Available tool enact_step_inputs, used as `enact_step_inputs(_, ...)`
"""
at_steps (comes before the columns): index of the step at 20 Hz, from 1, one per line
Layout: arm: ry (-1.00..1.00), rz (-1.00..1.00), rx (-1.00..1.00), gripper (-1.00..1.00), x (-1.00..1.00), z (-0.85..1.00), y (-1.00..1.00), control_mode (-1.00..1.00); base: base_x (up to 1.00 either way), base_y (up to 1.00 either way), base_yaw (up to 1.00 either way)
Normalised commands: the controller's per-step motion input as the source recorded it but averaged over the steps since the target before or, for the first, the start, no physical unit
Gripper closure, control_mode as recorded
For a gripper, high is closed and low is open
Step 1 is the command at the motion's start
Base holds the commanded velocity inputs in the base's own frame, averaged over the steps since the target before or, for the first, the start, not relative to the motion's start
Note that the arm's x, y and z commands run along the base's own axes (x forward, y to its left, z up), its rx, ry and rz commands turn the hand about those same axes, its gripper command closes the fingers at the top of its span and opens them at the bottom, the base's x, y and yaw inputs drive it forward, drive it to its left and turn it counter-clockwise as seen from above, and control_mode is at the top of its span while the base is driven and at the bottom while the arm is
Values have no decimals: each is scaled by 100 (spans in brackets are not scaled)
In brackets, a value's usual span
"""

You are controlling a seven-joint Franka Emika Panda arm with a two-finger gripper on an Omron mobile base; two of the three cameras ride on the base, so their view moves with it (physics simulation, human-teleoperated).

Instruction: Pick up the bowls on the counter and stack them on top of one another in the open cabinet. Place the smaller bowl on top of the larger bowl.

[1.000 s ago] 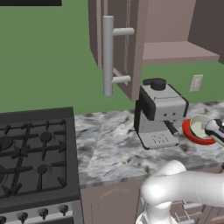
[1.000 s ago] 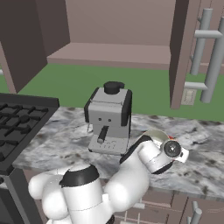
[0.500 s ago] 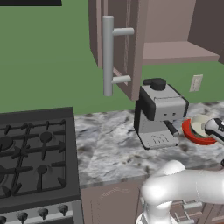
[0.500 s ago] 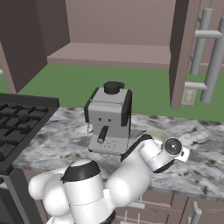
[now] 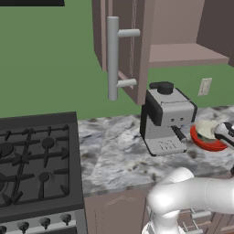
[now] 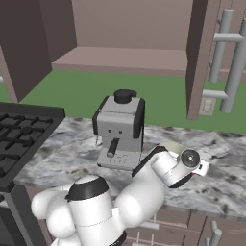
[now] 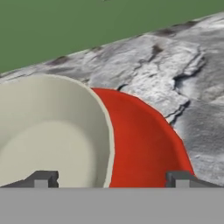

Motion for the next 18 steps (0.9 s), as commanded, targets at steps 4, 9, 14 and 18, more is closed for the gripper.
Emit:
enact_step_inputs(4, 0, 0, 1, -100, -15, 26, -1, -100, 0, 0, 0)
enact_step_inputs(9, 0, 0, 1, -100, -20, 16, -4, -100, 0, 0, 0)
enact_step_inputs(14, 0, 0, 2, -100, -25, 19, -11, -100, 0, 0, 0)
enact_step_inputs(18, 0, 0, 6, -100, -32, 20, -15, -100, 0, 0, 0)
